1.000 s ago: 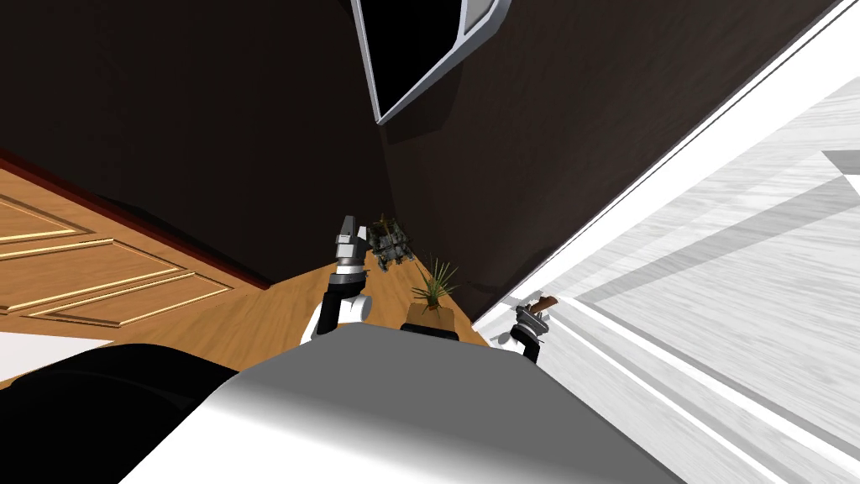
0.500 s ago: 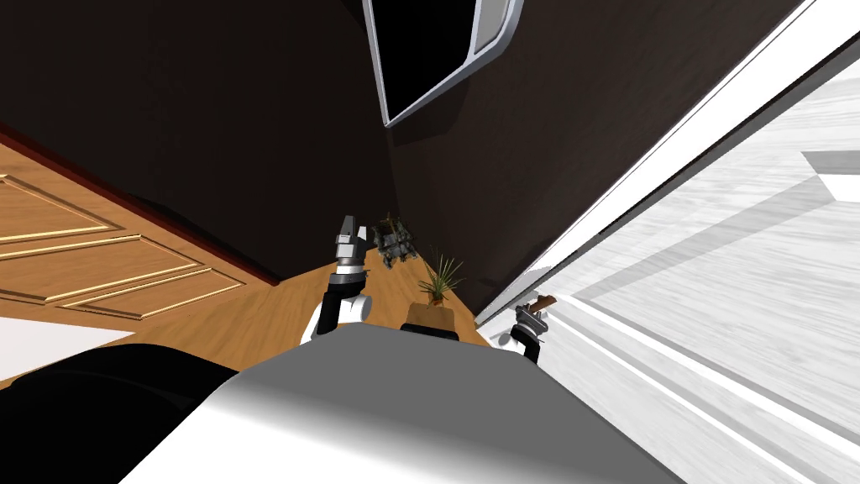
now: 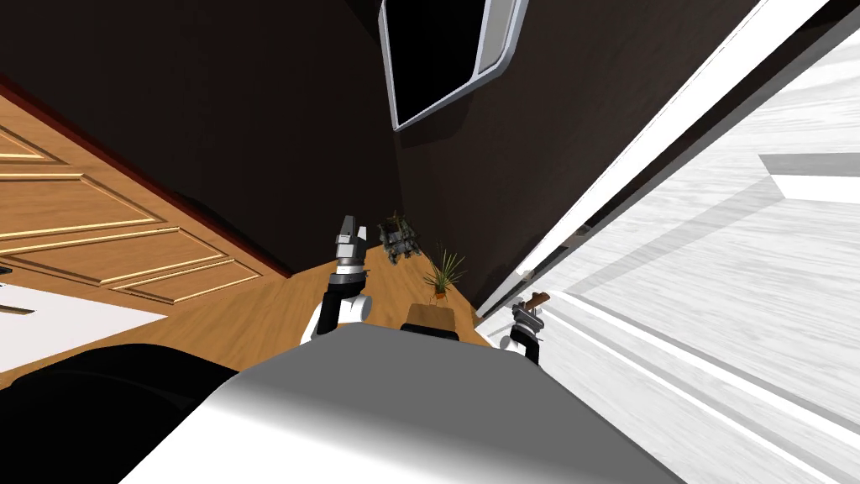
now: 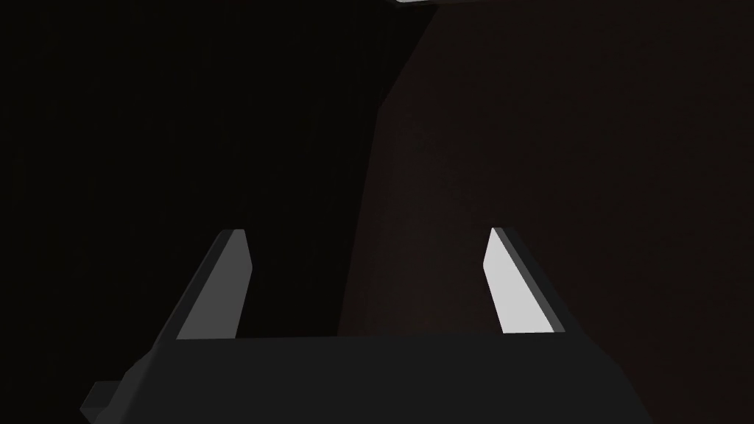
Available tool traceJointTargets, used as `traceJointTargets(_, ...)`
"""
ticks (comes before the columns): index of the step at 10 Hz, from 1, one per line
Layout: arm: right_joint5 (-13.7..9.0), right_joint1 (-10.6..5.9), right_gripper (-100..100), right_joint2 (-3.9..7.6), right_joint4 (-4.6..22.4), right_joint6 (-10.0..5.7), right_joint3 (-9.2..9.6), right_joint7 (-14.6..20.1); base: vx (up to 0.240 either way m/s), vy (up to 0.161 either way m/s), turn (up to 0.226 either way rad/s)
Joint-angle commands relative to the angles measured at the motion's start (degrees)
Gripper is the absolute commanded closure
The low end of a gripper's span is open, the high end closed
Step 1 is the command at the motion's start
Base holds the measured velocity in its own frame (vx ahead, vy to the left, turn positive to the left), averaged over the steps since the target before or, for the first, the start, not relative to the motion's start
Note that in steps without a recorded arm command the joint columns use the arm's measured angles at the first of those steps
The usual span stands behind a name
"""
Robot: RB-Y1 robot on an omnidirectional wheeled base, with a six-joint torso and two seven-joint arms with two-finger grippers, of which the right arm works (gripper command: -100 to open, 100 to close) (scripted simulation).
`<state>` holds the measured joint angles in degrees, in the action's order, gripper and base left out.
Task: Pull the door open
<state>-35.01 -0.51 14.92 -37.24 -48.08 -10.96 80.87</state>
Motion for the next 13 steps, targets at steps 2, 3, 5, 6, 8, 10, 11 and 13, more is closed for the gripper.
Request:
traceJointTargets(2,0.6,0.22,100,0.40,-0.1,0.22,1.05,1.0,-0.077,-0.051,0.056)
traceJointTargets(3,1.3,0.26,100,0.47,-0.5,0.38,2.16,1.7,-0.162,-0.030,0.067)
traceJointTargets(5,2.1,0.36,100,0.59,-1.0,0.51,3.46,2.4,-0.262,-0.016,0.079)
traceJointTargets(6,2.8,0.46,100,0.70,-1.4,0.62,4.59,3.0,-0.244,0.030,0.074)
traceJointTargets(8,3.9,0.60,100,0.87,-2.1,0.80,6.37,3.9,-0.265,0.017,0.086)
traceJointTargets(10,4.7,0.69,100,0.98,-2.5,0.92,7.55,4.6,-0.246,0.026,0.047)
traceJointTargets(11,4.5,0.51,100,1.19,-1.9,0.68,7.26,4.7,-0.115,0.008,0.022)
traceJointTargets(13,5.4,0.93,100,1.41,-2.6,0.85,8.87,5.6,-0.180,-0.017,0.061)
